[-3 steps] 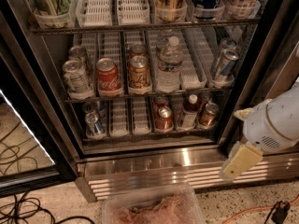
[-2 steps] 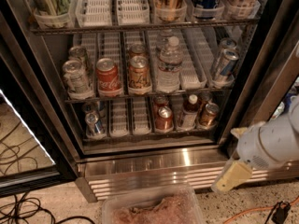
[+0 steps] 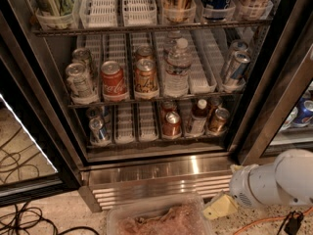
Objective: Pick blue plastic bottle from bottom shelf of fridge
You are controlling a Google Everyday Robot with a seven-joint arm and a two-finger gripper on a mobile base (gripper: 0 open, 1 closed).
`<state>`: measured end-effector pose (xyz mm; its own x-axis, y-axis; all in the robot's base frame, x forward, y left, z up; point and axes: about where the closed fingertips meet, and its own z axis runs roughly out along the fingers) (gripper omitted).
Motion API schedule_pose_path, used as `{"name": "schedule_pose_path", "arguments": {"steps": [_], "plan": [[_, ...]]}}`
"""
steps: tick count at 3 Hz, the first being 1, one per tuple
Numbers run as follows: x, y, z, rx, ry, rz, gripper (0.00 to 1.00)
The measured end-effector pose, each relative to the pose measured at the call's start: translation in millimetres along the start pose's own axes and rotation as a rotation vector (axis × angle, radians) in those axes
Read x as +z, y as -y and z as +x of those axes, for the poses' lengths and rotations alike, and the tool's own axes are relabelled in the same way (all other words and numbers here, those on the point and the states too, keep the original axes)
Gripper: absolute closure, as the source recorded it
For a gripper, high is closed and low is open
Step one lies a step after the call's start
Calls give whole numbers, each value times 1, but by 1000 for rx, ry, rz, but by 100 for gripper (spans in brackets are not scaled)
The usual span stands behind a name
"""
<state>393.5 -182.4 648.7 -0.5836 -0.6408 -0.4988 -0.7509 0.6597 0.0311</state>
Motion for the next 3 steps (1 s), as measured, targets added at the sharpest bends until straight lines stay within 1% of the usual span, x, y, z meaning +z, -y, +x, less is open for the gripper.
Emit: {"name": "schedule_pose_path", "arguments": {"steps": [1,2,3], "plan": [[2,11,-4,51,33,56,0],[2,11,-5,50,34,56,0],[15,11,-29,69,212,15,0]]}}
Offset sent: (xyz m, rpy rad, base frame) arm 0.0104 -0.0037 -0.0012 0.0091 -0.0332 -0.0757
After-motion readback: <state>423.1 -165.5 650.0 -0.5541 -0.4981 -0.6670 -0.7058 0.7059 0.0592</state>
